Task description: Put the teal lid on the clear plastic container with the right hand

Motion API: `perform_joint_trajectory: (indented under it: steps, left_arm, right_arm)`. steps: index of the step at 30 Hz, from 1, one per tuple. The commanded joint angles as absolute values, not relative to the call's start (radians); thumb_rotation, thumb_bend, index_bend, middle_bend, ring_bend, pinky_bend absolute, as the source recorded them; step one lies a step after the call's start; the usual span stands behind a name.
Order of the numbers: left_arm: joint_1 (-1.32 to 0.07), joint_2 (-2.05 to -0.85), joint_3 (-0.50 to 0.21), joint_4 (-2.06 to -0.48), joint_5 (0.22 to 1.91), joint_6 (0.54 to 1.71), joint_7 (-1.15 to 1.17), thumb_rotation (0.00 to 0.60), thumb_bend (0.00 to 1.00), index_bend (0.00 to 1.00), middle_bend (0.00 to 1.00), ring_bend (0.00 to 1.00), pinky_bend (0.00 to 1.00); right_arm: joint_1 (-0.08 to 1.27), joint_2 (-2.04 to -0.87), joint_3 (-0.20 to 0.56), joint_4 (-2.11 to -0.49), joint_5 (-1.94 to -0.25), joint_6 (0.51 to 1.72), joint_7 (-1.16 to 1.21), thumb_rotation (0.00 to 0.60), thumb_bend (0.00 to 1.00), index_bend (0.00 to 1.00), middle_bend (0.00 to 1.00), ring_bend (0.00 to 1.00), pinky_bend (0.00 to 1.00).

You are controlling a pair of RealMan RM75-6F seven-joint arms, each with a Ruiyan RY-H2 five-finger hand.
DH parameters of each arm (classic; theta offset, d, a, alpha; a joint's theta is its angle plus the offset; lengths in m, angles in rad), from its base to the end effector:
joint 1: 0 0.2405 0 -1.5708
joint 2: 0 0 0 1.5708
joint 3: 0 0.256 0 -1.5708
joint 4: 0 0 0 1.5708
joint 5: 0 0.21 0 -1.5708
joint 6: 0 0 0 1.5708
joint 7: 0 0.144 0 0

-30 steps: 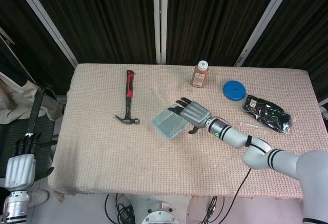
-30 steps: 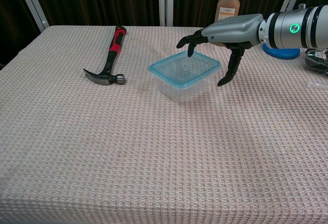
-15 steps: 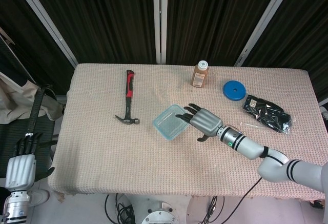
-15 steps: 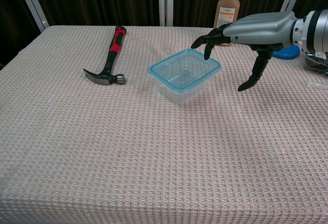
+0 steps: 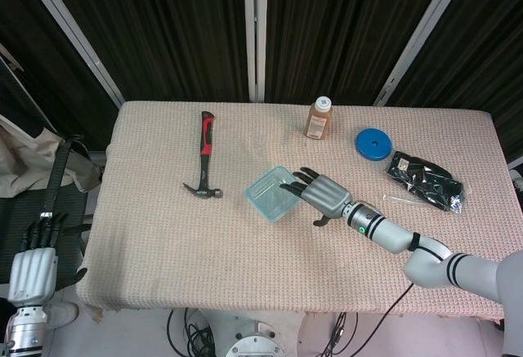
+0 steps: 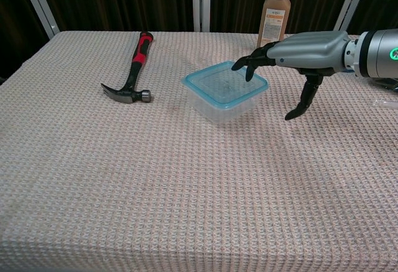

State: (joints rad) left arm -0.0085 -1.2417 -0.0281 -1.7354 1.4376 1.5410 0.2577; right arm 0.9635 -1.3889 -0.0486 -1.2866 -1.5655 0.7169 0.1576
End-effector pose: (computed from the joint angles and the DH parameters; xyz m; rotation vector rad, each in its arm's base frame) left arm -0.2936 0.1511 0.1188 -1.2955 -0.9568 -0.8117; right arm -0.1606 -0.3708 -0.0017 2.3634 -0.7204 0.7036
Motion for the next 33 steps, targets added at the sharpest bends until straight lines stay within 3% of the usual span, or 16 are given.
perform_joint_trajectory:
  steps: [1,10,25,33]
  left_arm:
    - [-0.008,-1.242,-0.028,-1.735,1.437,1.540,0.256,0.600,0.00,0.06,0.04,0.00,0.00]
    - [-0.007,-1.242,-0.029,-1.732,1.442,1.543,0.249,0.600,0.00,0.06,0.04,0.00,0.00]
    - [0.005,-1.240,-0.022,-1.728,1.444,1.552,0.238,0.600,0.00,0.06,0.04,0.00,0.00]
    - [0.005,-1.243,-0.023,-1.713,1.452,1.553,0.221,0.600,0.00,0.06,0.04,0.00,0.00]
  right_arm:
    - [0.962,-1.388,-0.048,-1.287,-1.568,0.720,0.157,0.600,0.03,0.00,0.21,0.00,0.00]
    - [0.965,-1.334,-0.007,-1.384,-1.604,0.798,0.130,0.600,0.03,0.00,0.21,0.00,0.00]
    - [1.065,-1.483,0.044,-1.327,-1.547,0.645,0.058,0.600,0.03,0.00,0.17,0.00,0.00]
    - [1.032,-1.434,0.044,-1.381,-1.545,0.707,0.039,0.600,0.03,0.00,0.17,0.00,0.00]
